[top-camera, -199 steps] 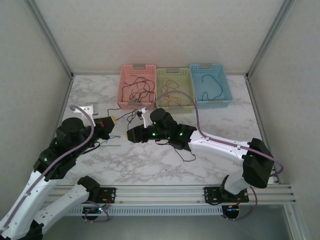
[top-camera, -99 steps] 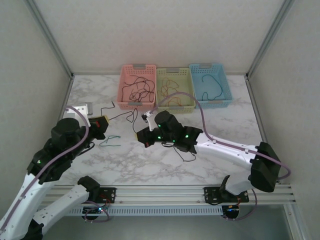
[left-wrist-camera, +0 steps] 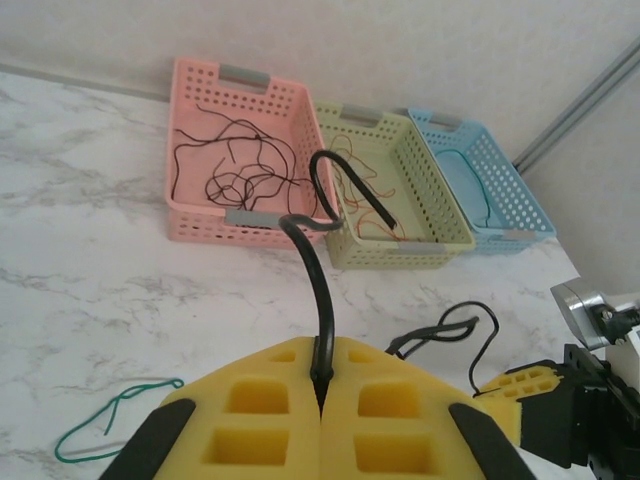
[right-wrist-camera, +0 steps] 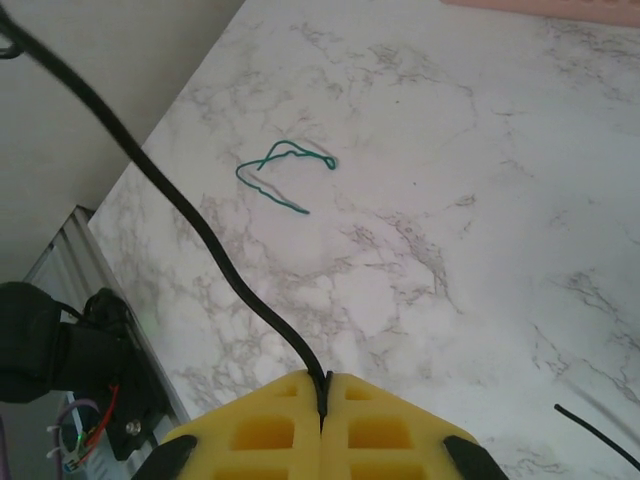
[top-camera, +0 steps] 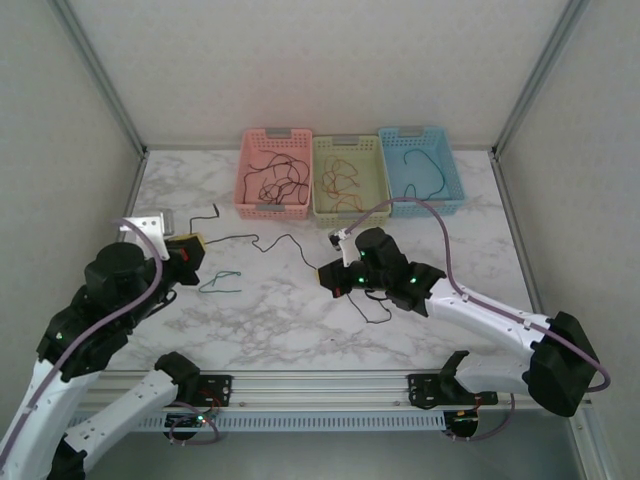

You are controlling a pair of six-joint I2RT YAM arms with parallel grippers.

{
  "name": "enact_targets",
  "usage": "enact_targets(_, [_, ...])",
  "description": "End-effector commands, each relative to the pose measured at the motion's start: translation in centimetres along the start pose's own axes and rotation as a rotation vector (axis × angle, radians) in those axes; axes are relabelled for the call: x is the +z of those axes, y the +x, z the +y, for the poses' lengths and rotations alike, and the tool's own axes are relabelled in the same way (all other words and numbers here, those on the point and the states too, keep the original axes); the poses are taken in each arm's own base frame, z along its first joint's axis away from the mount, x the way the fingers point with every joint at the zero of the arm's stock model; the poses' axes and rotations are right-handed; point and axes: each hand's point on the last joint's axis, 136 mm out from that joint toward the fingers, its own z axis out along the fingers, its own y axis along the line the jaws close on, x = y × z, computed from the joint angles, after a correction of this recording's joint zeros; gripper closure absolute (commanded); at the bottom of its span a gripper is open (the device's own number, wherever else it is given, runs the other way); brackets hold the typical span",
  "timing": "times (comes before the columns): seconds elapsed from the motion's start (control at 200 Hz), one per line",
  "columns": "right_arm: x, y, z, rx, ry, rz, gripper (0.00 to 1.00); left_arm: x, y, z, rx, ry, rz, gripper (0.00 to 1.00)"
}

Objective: Untangle the cables

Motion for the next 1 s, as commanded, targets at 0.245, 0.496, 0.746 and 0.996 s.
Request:
enact_targets(0.245, [-0.7,-4.8,-1.4,-0.026,0.173,-0.063,0.38,7.0,-4.5,0.3,0.096,-0.208,-0.058,1.00])
enact_targets(0.496, [-3.6,-1.5,-4.1,-0.022,0.266,-0.051,0.36,15.7,-8.9,-0.2,0.100,-0.246,-0.055,1.00])
enact_targets(0.746, [-8.1,1.7,-5.2,-0.018,0.308,-0.105,0.36,25.6,-10.9,3.4,0.008,-0.301,0.059,1.00])
enact_targets(0.996, [-11.1,2.0,-5.3,-0.005,0.326,-0.187,0.33,32.7,-8.5,4.8,0.037,-0.293,0.234,1.00])
